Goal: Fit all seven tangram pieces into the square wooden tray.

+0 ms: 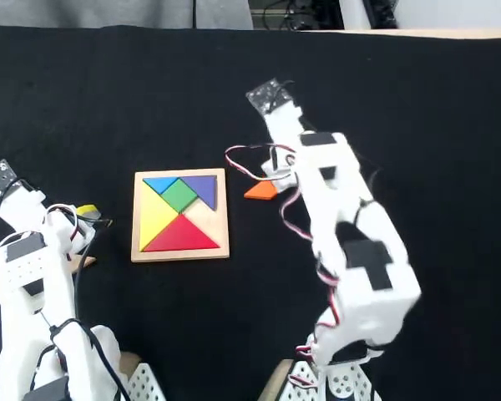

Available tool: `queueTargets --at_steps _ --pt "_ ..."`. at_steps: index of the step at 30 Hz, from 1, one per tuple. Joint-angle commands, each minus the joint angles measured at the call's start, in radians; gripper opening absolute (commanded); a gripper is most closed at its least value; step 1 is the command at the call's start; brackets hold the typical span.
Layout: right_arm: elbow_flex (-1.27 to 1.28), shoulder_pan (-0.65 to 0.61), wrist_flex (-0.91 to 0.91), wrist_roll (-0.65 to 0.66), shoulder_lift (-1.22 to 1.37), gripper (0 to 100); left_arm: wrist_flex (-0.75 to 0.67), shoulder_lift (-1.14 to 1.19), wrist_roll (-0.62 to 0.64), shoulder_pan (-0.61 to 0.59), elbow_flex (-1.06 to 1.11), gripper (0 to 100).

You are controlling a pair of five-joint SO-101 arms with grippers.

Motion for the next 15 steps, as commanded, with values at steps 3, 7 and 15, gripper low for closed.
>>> queueTargets --at_steps 3,7,15 --pt "-0.127 0.012 0.150 0.092 0.054 2.9 -0.017 -0.015 0.005 0.013 -0.005 31" --pt "-0.101 0.011 0.235 0.098 0.002 1.1 -0.017 -0.015 0.005 0.013 -0.005 31" --pt "0.117 -0.002 0.334 0.259 -0.163 1.1 -0.017 -0.015 0.005 0.013 -0.005 31"
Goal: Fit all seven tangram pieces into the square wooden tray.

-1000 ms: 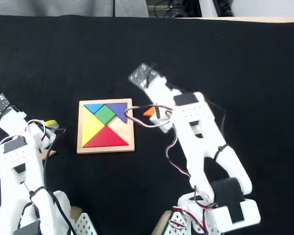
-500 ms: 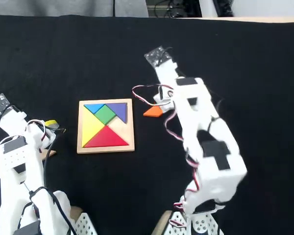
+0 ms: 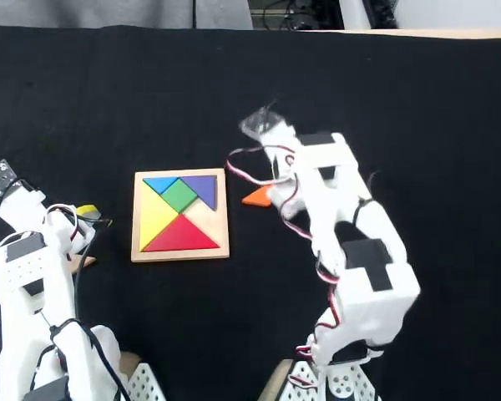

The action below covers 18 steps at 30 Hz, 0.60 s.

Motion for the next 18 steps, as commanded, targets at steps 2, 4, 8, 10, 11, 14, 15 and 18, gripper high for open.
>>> queueTargets --at_steps 2,4,8,10,11,14,15,18 --pt "0.068 0.017 0.020 0.084 -0.189 1.1 -0.017 -0.015 0.005 0.013 -0.005 31" --pt "0.067 0.058 -0.041 0.032 -0.288 1.1 -0.017 -0.015 0.005 0.019 -0.005 31" --pt "0.091 0.074 -0.252 -0.084 -0.357 1.1 -0.017 -0.015 0.005 0.024 -0.005 31" --pt "0.093 0.054 -0.328 -0.114 -0.321 1.1 -0.015 -0.015 0.005 0.024 -0.005 31" --pt "0.090 0.043 -0.345 -0.117 -0.289 1.1 -0.015 -0.015 0.005 0.024 -0.005 31" --pt "0.022 0.028 -0.348 -0.117 -0.159 1.1 -0.015 -0.015 0.005 0.025 -0.005 31" --pt "-0.005 0.031 -0.348 -0.117 -0.117 1.1 -0.014 -0.015 0.005 0.025 -0.005 31" --pt "-0.096 0.072 -0.342 -0.117 -0.004 1.1 -0.014 -0.015 0.005 0.025 -0.005 31"
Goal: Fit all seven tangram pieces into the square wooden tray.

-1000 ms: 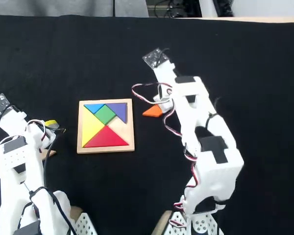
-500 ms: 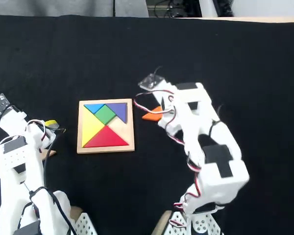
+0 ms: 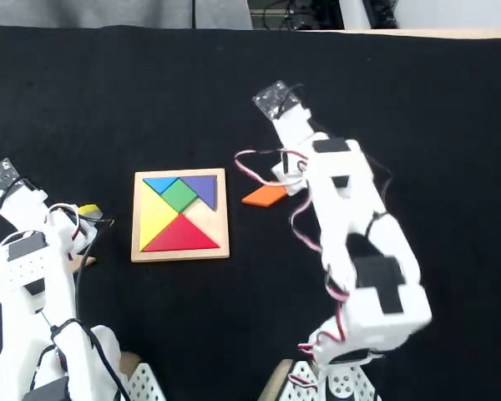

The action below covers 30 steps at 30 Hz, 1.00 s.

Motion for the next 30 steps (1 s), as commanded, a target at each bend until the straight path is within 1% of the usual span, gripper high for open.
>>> queueTargets --at_steps 1,5,10,14,17,20,22,27,30 --pt "-0.147 0.034 0.002 -0.009 0.087 1.1 -0.014 -0.015 0.005 0.015 -0.005 31" --pt "-0.222 0.032 0.114 -0.008 0.160 1.1 -0.014 -0.015 0.005 0.015 -0.005 31" --pt "-0.231 0.026 0.213 -0.003 0.168 1.1 -0.014 -0.015 0.005 0.015 -0.005 31" --pt "-0.206 0.005 0.281 0.083 0.168 1.1 -0.014 -0.015 0.005 0.016 -0.005 31" --pt "-0.163 -0.038 0.319 0.110 0.168 1.1 -0.014 -0.015 0.005 0.016 -0.005 31" --pt "-0.111 -0.078 0.310 0.107 0.140 1.1 -0.012 -0.015 0.005 0.016 -0.005 31" --pt "-0.048 -0.104 0.270 0.107 0.084 1.1 -0.012 -0.015 0.005 0.016 -0.005 31" --pt "0.208 -0.224 0.107 0.110 -0.165 1.1 -0.012 -0.015 0.005 0.016 -0.007 31" --pt "0.311 -0.244 0.055 0.104 -0.334 1.1 -0.012 -0.015 0.005 0.016 -0.007 31"
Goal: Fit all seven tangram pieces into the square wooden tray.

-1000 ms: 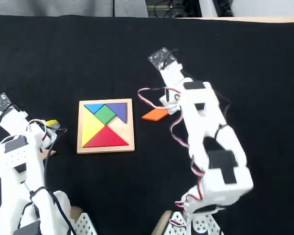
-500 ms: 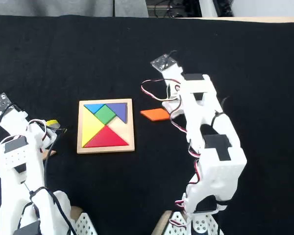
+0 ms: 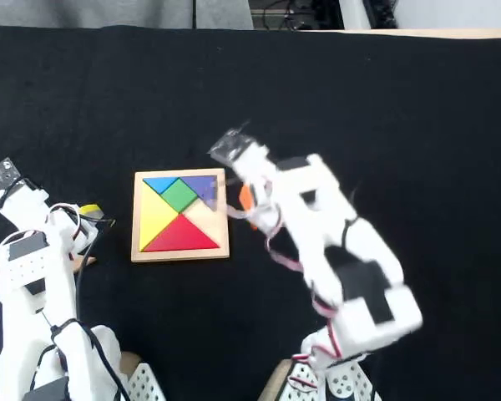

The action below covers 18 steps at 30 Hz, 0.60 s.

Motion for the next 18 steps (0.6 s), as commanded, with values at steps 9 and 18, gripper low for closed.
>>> queueTargets --at_steps 9,18 --pt "0.005 -0.044 0.005 -0.167 -0.305 4.1 -0.012 -0.015 0.005 0.010 -0.007 31" --pt "-0.165 -0.144 0.080 -0.189 -0.045 19.1 -0.011 -0.015 0.005 0.010 -0.005 31"
